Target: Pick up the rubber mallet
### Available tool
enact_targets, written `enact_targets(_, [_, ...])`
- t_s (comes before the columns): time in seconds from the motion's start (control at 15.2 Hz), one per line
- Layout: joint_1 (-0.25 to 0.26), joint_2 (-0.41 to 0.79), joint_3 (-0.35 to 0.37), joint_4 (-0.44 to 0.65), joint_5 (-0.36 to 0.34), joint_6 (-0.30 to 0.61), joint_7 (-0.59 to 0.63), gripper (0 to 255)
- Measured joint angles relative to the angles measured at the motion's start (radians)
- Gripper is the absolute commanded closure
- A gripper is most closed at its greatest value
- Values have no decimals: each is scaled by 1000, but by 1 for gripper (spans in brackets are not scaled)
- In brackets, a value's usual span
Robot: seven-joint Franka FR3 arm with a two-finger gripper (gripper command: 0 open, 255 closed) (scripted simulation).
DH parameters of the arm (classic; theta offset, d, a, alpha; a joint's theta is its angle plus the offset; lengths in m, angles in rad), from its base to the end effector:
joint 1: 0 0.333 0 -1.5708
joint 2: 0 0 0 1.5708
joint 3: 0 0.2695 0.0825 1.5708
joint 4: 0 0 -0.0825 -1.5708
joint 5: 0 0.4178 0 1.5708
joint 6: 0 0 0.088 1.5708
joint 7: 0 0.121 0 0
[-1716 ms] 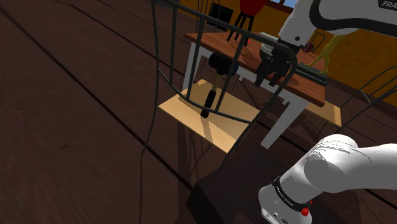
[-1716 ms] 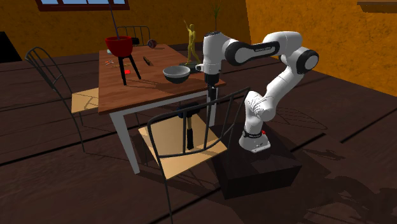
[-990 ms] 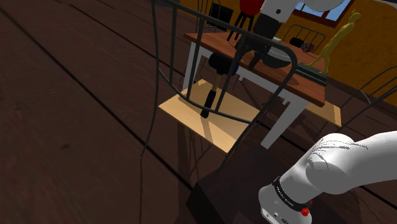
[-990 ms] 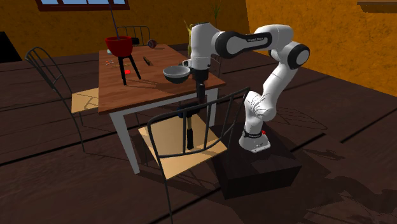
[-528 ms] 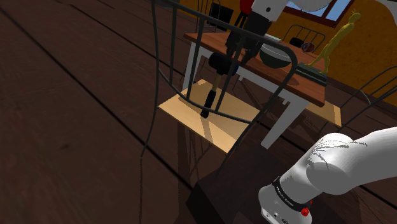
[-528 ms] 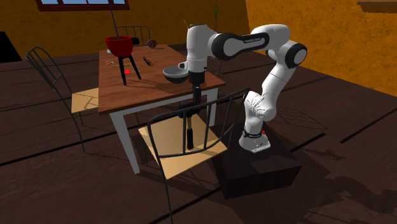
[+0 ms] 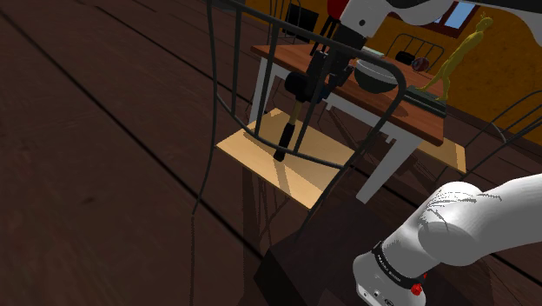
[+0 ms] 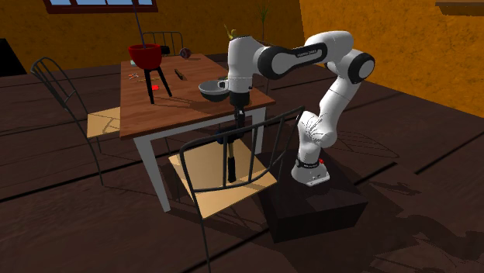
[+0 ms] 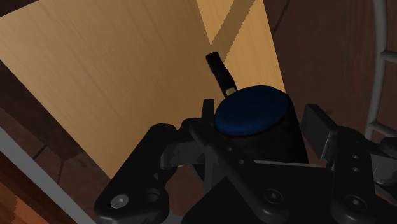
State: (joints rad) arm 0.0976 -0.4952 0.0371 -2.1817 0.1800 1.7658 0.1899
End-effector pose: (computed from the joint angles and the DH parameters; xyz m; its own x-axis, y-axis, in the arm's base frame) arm 0.4598 0.0821 0.5305 0.9949 -0.0906 0.0448 -0.0816 -0.9817 -0.1720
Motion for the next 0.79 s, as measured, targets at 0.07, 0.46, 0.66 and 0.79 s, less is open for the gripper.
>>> enact_targets(0.07, [0,-1,0,0,0,0,0,255])
enact_targets(0.46, [-1,2,-1,6,-1,-6,-1,255])
enact_targets(0.66, [0,8,-1,45,-2,-39,6,255])
enact_targets(0.79, [-1,14,-2,78,-4,-66,10,255])
